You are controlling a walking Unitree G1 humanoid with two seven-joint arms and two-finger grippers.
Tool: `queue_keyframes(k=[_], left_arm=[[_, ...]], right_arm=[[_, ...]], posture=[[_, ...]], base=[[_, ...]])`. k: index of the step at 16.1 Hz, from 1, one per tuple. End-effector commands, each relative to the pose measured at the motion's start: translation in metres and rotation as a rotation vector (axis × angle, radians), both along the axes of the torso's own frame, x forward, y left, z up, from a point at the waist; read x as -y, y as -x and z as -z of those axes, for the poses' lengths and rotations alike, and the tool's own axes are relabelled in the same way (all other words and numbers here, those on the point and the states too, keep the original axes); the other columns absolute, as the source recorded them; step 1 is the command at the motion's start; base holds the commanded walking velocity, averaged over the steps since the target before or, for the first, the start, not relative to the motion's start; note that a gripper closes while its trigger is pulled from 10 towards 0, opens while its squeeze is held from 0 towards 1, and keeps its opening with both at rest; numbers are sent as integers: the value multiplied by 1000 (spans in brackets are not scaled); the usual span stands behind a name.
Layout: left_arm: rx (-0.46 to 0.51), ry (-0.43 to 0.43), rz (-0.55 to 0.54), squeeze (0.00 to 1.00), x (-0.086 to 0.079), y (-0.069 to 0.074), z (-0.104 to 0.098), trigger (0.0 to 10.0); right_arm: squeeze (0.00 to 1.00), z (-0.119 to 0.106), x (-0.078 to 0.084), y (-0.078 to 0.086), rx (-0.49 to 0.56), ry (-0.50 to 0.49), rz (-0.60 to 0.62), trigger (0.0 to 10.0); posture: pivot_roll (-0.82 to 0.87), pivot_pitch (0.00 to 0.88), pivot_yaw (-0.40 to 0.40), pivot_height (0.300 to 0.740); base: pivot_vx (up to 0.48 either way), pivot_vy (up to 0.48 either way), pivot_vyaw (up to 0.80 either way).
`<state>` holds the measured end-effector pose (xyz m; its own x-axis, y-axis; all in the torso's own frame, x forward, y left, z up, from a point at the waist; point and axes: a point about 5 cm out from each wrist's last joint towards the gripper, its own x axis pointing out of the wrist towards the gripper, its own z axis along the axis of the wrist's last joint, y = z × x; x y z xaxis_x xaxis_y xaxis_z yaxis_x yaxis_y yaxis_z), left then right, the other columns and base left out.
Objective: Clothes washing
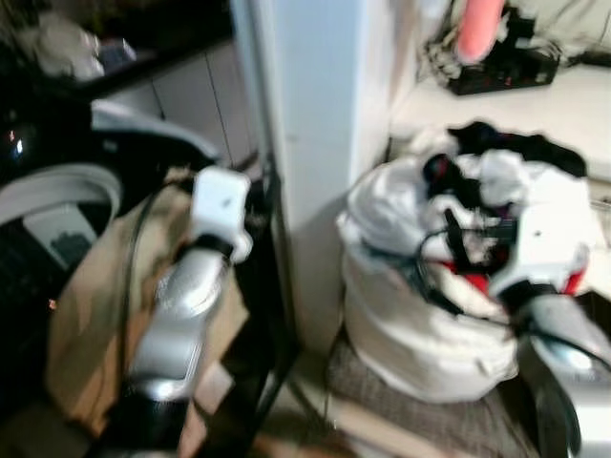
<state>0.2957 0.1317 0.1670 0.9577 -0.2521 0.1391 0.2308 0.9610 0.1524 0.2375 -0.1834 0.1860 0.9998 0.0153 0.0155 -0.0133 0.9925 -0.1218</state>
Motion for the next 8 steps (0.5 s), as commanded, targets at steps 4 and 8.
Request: queue_keyframes(k=[4,8], left_arm=[[40,2,8,0,5,11,-8,10000],[19,34,-11,0,11,6,-11,10000]], right_arm=[[0,-8,-1,4,33,-16,-9,10000],[0,-11,5,2,38,4,4,10000]], posture=[[-140,0,64,740],[-142,0,62,740]], base=[[0,-360,0],[0,-240,0]])
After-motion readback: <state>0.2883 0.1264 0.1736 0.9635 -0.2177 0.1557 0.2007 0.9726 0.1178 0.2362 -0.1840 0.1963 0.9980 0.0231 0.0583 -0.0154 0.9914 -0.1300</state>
